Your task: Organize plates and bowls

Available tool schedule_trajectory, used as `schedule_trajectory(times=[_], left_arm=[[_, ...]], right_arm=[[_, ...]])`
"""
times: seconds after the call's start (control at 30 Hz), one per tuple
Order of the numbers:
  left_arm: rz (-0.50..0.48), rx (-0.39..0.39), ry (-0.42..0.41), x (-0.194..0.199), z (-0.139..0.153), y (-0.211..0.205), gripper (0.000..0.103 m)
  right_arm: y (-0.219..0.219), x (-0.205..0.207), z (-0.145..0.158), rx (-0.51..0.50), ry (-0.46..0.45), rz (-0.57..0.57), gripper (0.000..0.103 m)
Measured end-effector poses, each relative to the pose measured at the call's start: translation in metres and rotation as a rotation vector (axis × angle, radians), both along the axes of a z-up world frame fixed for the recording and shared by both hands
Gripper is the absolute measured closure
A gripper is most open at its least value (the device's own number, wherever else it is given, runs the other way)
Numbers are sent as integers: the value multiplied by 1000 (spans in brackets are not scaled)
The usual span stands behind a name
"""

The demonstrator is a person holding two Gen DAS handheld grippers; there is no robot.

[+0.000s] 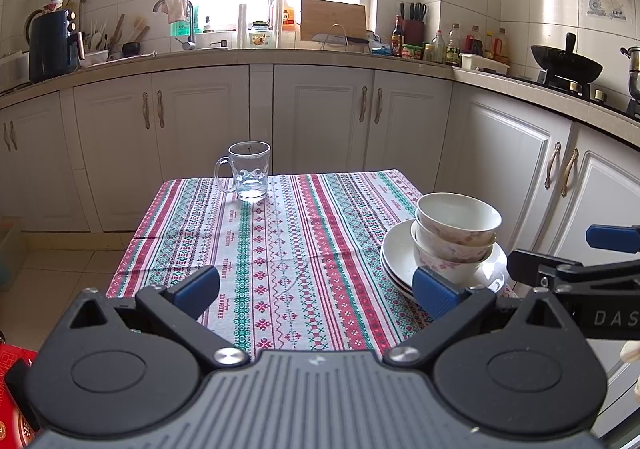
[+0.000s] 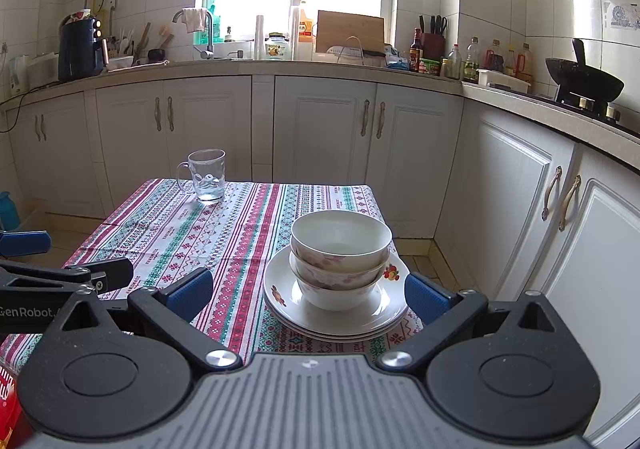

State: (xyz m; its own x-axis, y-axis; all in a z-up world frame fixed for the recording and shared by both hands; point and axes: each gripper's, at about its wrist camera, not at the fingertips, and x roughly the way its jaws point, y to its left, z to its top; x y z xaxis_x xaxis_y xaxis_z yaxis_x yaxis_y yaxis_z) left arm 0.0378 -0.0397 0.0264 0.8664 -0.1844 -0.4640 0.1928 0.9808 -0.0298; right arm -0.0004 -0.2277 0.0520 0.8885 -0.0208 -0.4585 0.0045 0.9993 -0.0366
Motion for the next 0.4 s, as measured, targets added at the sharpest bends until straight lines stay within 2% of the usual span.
schedule_trajectory(times=[0.4], left_arm=[[1, -2, 2, 0, 0, 0, 1]], right_arm=[[0, -1, 1, -5, 0, 3, 0]])
